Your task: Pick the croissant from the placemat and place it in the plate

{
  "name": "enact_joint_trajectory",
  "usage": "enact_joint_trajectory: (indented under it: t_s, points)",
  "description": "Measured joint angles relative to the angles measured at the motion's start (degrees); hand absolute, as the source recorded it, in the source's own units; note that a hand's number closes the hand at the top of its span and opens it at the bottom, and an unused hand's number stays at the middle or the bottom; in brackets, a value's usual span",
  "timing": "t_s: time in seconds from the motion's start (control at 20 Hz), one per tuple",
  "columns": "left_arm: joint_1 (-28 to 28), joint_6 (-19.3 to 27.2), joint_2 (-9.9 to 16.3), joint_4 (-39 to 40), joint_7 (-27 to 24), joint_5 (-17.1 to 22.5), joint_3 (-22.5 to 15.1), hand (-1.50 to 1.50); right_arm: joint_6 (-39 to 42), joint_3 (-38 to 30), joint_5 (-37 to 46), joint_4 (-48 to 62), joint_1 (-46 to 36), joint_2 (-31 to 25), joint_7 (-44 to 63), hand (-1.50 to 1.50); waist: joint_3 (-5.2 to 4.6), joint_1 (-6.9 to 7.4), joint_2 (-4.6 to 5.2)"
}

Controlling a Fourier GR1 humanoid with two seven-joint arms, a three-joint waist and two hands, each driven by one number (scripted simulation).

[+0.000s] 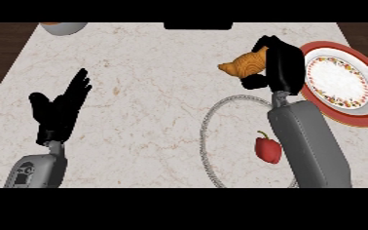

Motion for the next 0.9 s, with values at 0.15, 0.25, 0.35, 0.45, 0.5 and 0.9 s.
enact_joint_trajectory:
  t_s: [0.15, 0.25, 0.35, 0.45, 0.5, 0.9]
  points:
    - [-0.4, -0.4, 0.2, 1.1, -0.6, 0.0, 0.4, 0.00, -4.2, -2.7, 1.9, 0.6, -1.0, -0.5, 2.5, 1.50, 0.00, -0.13, 0.02]
    - [-0.7, -0.1, 0.0, 1.5, -0.9, -0.4, 0.5, 0.00, -5.3, -5.0, 1.1, 0.2, -1.4, -1.0, 3.4, 1.50, 0.00, -0.26, 0.01]
    - [0.6, -0.1, -0.3, 0.0, -0.8, -0.5, 0.1, 0.00, -5.8, -7.6, -0.3, 0.4, -1.6, -2.3, 3.6, 1.50, 0.01, -0.20, -0.03]
    - [0.1, 0.2, -0.7, 0.0, -0.2, -0.7, 0.0, 0.00, -6.7, -10.5, -3.1, 0.8, -1.2, -3.8, 2.1, 1.50, 0.03, -0.27, -0.02]
    - [0.3, 0.3, -0.8, 0.2, -0.6, -1.0, -0.1, 0.00, -7.5, -12.0, -4.3, 1.9, -1.4, -4.7, 1.2, 1.50, 0.03, -0.23, 0.01]
    - [0.4, -1.0, 0.1, -1.2, 0.6, -0.5, 1.0, 0.00, -10.2, -21.9, -13.1, 12.6, -1.1, -13.6, -9.0, 1.50, 0.05, -0.02, 0.09]
